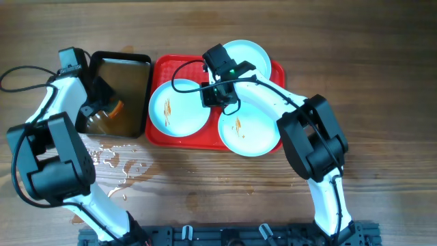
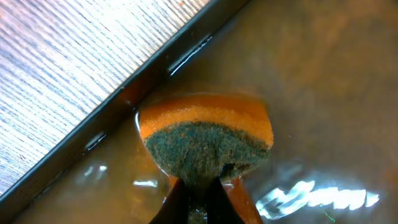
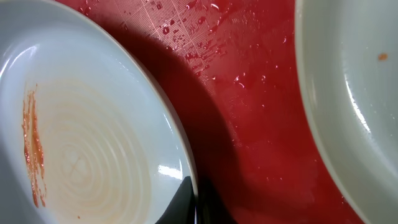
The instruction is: Clean dirty plates on tray and stack at the side
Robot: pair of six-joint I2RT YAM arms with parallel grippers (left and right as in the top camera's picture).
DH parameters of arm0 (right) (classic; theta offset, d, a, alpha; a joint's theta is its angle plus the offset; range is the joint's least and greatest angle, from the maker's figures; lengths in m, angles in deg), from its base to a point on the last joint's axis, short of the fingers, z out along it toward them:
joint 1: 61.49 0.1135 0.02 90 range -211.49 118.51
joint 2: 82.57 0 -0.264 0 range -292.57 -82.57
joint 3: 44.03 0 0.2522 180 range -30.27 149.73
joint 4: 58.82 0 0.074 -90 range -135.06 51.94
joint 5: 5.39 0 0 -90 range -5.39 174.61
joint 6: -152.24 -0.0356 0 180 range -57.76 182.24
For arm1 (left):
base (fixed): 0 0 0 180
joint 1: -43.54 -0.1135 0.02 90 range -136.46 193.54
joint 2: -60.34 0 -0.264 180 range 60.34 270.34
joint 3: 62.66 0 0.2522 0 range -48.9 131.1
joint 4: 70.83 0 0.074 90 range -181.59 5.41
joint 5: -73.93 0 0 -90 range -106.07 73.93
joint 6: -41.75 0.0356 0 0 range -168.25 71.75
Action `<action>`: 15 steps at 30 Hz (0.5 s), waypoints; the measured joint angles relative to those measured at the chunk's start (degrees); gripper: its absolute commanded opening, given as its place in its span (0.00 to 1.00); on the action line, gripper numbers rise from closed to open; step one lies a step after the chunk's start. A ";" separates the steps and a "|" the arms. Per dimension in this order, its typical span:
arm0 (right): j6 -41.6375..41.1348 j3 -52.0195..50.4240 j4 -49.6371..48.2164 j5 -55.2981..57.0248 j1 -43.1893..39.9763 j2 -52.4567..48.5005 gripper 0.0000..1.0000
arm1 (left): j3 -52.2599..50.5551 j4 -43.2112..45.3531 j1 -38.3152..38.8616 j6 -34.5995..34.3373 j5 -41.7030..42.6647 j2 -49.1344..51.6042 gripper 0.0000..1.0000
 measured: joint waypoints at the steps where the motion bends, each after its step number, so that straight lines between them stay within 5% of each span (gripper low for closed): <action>1: 0.00 0.00 0.00 0.00 0.00 0.00 0.05 | 0.00 0.00 -0.02 0.94 0.94 -0.02 0.04; 15: 1.44 0.00 -0.17 -5.60 -1.84 -0.55 0.04 | 2.12 -6.78 1.57 10.40 15.76 -12.20 0.04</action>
